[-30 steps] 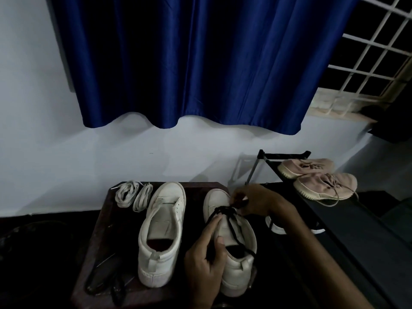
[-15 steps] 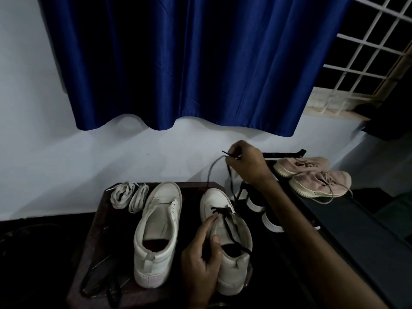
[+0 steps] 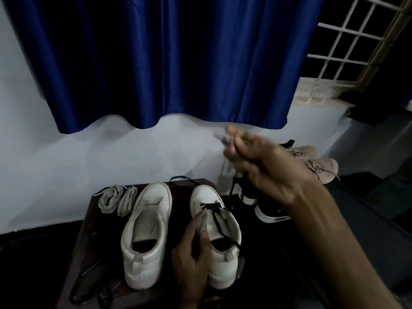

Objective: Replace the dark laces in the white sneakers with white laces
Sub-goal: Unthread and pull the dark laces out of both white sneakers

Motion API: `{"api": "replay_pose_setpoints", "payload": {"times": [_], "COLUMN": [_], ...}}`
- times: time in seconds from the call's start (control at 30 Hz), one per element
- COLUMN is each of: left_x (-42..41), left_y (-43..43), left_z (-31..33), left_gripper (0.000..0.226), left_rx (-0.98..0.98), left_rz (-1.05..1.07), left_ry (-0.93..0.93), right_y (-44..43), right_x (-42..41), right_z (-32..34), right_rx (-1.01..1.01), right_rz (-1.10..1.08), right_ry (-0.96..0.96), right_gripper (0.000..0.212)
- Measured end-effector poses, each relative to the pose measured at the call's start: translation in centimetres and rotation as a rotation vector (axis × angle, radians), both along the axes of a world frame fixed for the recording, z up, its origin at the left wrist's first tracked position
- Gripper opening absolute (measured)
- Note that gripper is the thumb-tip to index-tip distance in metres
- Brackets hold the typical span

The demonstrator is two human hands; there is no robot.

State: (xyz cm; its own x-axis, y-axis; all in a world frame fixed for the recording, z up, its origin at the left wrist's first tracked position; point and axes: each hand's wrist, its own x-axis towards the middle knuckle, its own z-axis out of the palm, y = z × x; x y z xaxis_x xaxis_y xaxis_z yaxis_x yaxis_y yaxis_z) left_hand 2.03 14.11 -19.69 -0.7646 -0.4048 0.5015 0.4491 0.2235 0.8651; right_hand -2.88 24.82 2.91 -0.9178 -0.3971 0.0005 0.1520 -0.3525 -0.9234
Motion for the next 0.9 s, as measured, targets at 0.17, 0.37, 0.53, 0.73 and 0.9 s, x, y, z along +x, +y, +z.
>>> {"api": "replay_pose_setpoints", "payload": {"times": [0.17, 0.37, 0.53, 0.73, 0.9], "left_x": [0.3, 0.4, 0.4, 0.3, 0.2], "left_y": [0.5, 0.4, 0.2, -0.1, -0.2], "left_z": [0.8, 0.9, 0.5, 0.4, 0.5], "left_gripper": [0.035, 0.033, 0.034, 0.037, 0.038], "left_rx": [0.01, 0.005, 0.023, 0.015, -0.021], "left_rz": [0.026, 0.038, 0.017, -0.026, -0.04], "left_ry": [0.025, 0.025, -0.002, -0.001, 0.026], "right_y": [-8.0, -16.8, -13.2, -0.6, 3.0], "right_x": [-1.0, -4.9, -7.0, -7.1, -7.7], "right_z": [8.4, 7.9, 1.6, -7.2, -10.8], "right_rx": [-0.243, 0.115, 0.896, 1.313, 1.395], "right_rz": [0.114, -0.046, -0.001, 0.204, 0.286], "right_ry": [0.148, 0.345, 0.987, 0.841, 0.807], "right_gripper": [0.047, 0.046, 0.029, 0.017, 0.015]}}
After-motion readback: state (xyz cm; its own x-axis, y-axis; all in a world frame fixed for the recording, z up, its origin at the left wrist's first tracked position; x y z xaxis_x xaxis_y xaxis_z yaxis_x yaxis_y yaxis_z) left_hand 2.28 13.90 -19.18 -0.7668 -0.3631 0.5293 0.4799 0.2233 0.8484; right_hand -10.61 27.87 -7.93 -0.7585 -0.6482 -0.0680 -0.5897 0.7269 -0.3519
